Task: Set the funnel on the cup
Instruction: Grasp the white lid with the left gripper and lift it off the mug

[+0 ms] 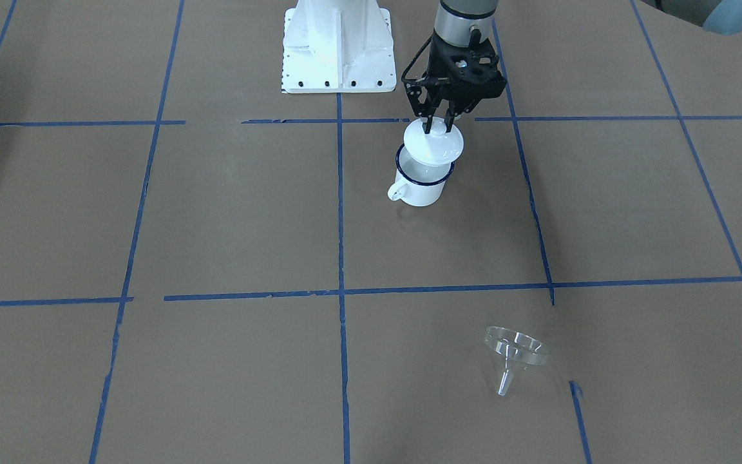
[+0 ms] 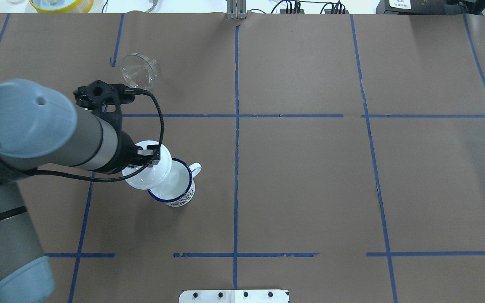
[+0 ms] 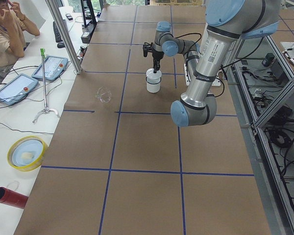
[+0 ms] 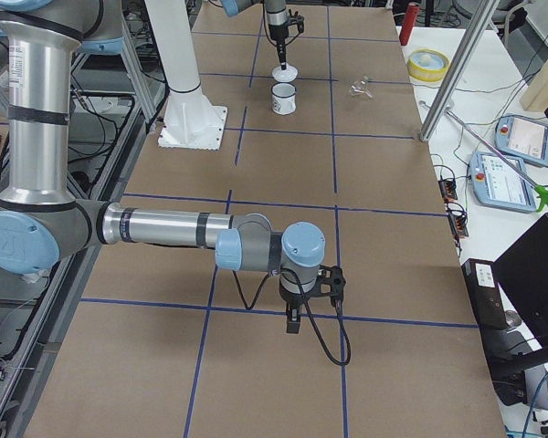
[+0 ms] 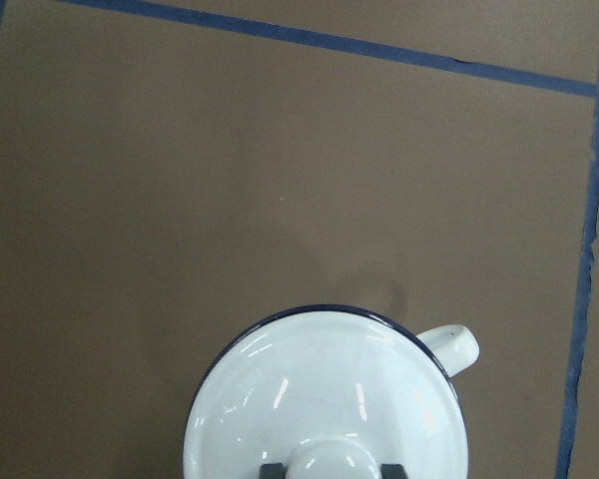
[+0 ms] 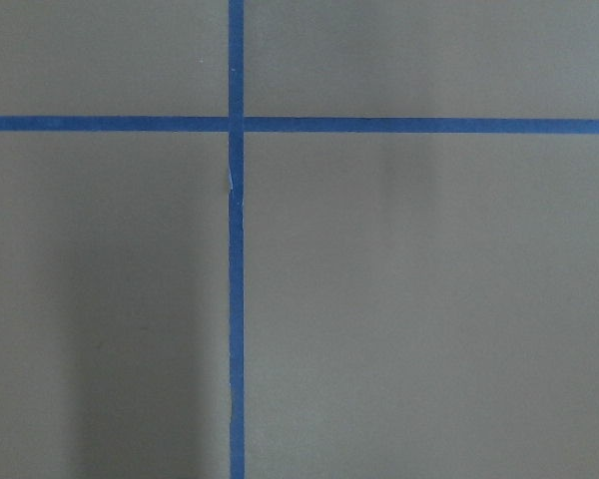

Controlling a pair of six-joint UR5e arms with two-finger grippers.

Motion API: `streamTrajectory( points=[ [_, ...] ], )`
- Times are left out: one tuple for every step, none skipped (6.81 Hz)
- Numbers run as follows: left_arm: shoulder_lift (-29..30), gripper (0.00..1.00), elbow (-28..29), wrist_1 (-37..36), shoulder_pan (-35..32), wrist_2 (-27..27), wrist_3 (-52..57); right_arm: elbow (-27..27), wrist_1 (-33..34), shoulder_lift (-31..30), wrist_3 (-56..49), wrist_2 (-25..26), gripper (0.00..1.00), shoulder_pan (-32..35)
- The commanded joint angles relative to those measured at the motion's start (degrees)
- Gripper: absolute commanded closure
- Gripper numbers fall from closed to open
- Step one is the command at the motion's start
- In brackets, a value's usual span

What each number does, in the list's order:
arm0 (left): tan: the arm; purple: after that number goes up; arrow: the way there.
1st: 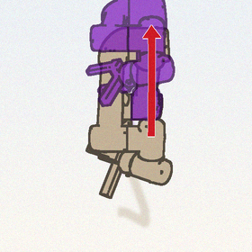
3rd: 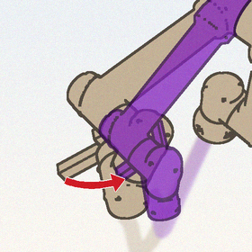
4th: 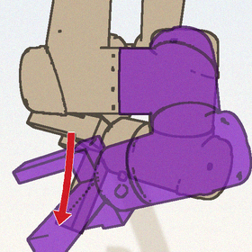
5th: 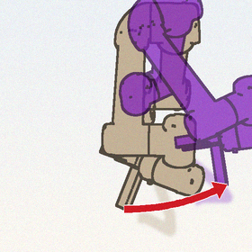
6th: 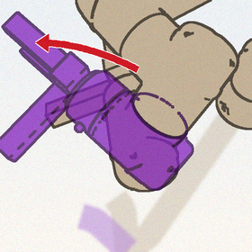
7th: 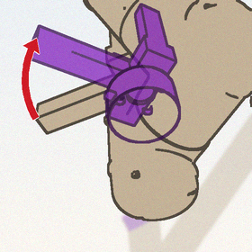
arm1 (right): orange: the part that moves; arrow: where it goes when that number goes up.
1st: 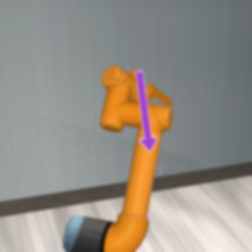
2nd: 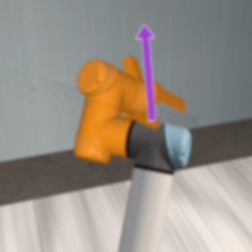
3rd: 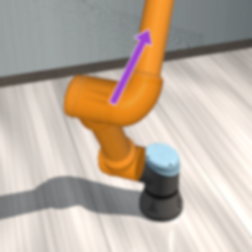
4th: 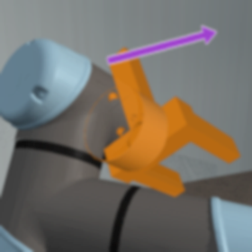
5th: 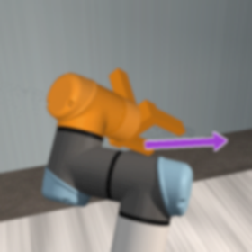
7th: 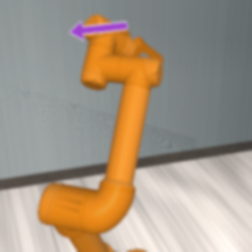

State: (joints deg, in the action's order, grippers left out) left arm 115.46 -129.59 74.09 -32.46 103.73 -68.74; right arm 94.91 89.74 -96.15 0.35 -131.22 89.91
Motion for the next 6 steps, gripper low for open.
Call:
streamTrajectory(
  points=[
    [-10.4,1.00,-5.9,1.0,-3.4,4.9,14.3,0.0,0.0,0.0,0.0,0.0,0.00,0.0],
    [-16.3,1.00,-4.9,8.4,-3.4,5.0,14.9,0.0,0.0,0.0,0.0,0.0,0.00,0.0],
    [-22.9,1.00,-0.2,22.6,-3.4,4.9,14.8,0.0,0.0,0.0,0.0,0.0,0.00,0.0],
    [-24.2,1.00,7.9,34.1,-3.3,5.0,14.0,0.0,0.0,0.0,0.0,0.0,0.00,0.0],
    [-23.7,1.00,12.6,37.1,-2.8,5.0,13.9,-0.1,0.0,0.0,0.0,0.0,0.00,0.0],
    [-23.5,1.00,14.5,37.2,-2.5,4.7,13.9,0.0,0.0,0.0,0.0,0.0,0.00,0.0]
  ],
)
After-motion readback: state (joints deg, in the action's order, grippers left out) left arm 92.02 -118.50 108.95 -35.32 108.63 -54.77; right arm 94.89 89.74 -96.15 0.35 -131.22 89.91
